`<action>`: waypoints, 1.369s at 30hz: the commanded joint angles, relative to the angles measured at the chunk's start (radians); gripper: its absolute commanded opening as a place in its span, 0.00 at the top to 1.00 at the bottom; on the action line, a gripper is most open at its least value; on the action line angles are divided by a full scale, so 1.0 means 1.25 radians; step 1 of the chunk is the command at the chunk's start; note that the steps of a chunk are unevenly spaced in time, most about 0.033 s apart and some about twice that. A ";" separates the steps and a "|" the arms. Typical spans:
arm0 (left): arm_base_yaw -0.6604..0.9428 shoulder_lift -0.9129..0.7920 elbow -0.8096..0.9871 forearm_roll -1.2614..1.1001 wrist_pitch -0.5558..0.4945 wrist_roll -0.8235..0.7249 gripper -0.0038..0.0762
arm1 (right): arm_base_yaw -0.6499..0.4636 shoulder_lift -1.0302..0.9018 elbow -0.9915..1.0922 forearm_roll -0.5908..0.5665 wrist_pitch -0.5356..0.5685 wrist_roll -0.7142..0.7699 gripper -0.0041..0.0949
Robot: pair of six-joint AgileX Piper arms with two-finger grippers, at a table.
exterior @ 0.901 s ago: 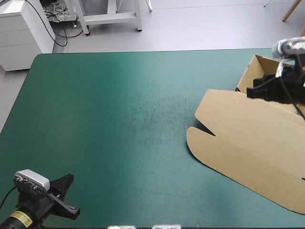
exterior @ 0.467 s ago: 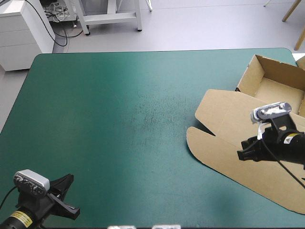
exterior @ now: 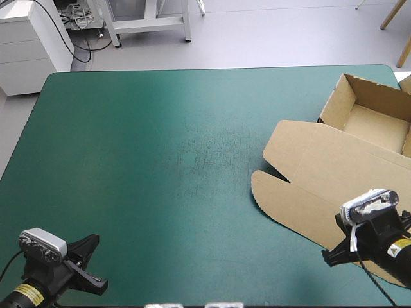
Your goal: Fold the box
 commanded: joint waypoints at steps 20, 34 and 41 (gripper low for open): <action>0.001 0.009 -0.019 -0.017 -0.054 0.000 0.96 | 0.001 -0.260 0.196 0.040 -0.146 -0.014 0.98; 0.001 0.009 -0.019 -0.046 -0.054 -0.002 0.96 | 0.001 -0.260 0.196 0.040 -0.144 -0.014 0.98; 0.001 0.009 -0.019 -0.046 -0.054 -0.003 0.96 | 0.001 -0.260 0.196 0.040 -0.144 -0.014 0.98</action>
